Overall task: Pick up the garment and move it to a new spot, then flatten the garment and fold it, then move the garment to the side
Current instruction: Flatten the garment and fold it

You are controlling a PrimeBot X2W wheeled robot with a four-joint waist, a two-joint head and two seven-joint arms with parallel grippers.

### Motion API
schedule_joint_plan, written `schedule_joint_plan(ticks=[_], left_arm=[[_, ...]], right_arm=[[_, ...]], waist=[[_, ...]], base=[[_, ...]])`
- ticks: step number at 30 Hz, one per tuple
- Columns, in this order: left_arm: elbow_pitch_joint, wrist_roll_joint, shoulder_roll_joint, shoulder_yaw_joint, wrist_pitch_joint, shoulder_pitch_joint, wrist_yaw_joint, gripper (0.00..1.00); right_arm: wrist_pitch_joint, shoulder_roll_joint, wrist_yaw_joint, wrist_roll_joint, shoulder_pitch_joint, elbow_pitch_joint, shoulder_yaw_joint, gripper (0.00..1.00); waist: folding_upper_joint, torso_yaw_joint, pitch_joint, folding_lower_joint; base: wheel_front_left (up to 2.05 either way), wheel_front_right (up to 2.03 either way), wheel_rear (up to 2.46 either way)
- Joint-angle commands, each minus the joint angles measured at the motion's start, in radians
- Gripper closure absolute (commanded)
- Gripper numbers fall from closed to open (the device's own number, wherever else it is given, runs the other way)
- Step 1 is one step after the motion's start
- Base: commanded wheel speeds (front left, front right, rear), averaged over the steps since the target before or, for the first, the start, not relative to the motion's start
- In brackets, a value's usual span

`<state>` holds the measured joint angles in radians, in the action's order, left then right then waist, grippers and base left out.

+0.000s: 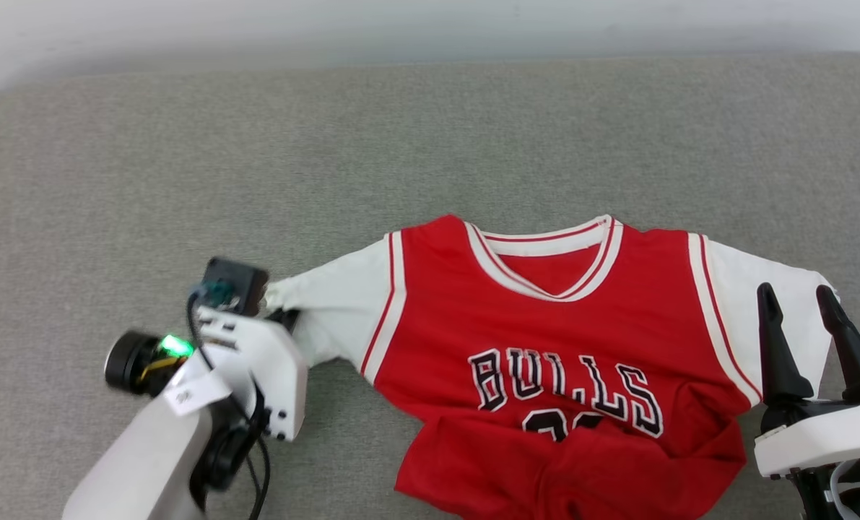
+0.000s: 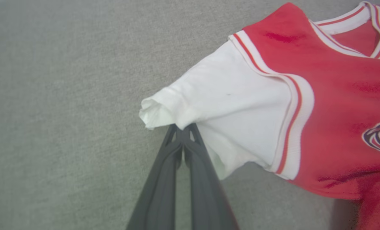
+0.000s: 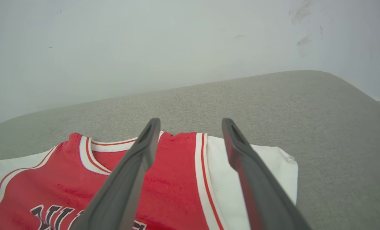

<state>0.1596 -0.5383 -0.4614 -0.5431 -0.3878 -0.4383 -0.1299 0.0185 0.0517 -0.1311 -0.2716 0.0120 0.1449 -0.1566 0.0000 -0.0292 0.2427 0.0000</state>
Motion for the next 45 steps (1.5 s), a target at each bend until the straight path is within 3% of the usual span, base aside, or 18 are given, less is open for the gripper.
schedule_joint_plan(ticks=[1, 8, 14, 15, 16, 24, 32, 38, 45], left_arm=[[-0.011, -0.016, -0.002, 0.015, 0.012, 0.040, -0.019, 1.00], [-0.038, -0.112, 0.017, 0.082, 0.064, 0.256, -0.101, 1.00], [-0.005, -0.144, 0.067, 0.080, 0.125, 0.330, -0.104, 0.99], [0.000, -0.142, 0.078, 0.084, 0.146, 0.329, -0.106, 0.59], [0.001, -0.136, 0.087, 0.088, 0.173, 0.323, -0.109, 0.00], [-0.027, -0.073, 0.105, 0.121, 0.397, 0.277, -0.092, 0.00], [-0.098, -0.006, 0.101, 0.141, 0.575, 0.241, -0.089, 0.00], [-0.161, 0.032, 0.102, 0.149, 0.622, 0.223, -0.099, 0.00], [-0.219, 0.050, 0.107, 0.144, 0.624, 0.199, -0.112, 0.00]], right_arm=[[0.005, -0.002, 0.001, 0.004, -0.014, 0.006, -0.004, 0.00], [0.031, -0.002, 0.001, 0.029, -0.021, 0.016, -0.008, 0.00], [0.049, -0.002, 0.001, 0.020, -0.034, 0.009, -0.018, 0.00], [0.053, -0.002, 0.001, 0.019, -0.036, 0.006, -0.021, 0.00], [0.058, -0.002, 0.001, 0.019, -0.038, 0.004, -0.024, 0.00], [0.107, -0.002, 0.001, 0.010, -0.041, -0.022, -0.070, 0.00], [0.241, 0.017, 0.001, -0.054, -0.019, -0.109, -0.148, 0.00], [0.416, 0.094, 0.001, -0.116, 0.022, -0.217, -0.212, 0.00], [0.628, 0.196, 0.001, -0.174, 0.118, -0.322, -0.215, 0.00]], waist=[[0.0000, 0.018, -0.014, 0.0000], [0.0000, 0.039, -0.033, 0.0000], [0.0000, 0.049, -0.056, 0.0000], [0.0000, 0.051, -0.061, 0.0000], [0.0000, 0.052, -0.066, 0.0000], [0.0000, 0.052, -0.106, 0.0000], [0.0000, 0.058, -0.118, 0.0000], [0.0000, 0.075, -0.104, 0.0000], [0.0000, 0.107, -0.045, 0.0000]], base=[[0.00, 0.00, 0.00], [0.00, 0.00, 0.00], [0.00, 0.00, 0.00], [0.00, 0.00, 0.00], [0.00, 0.00, 0.00], [0.00, 0.00, 0.00], [0.00, 0.00, 0.00], [0.00, 0.00, 0.00], [0.00, 0.00, 0.00]])
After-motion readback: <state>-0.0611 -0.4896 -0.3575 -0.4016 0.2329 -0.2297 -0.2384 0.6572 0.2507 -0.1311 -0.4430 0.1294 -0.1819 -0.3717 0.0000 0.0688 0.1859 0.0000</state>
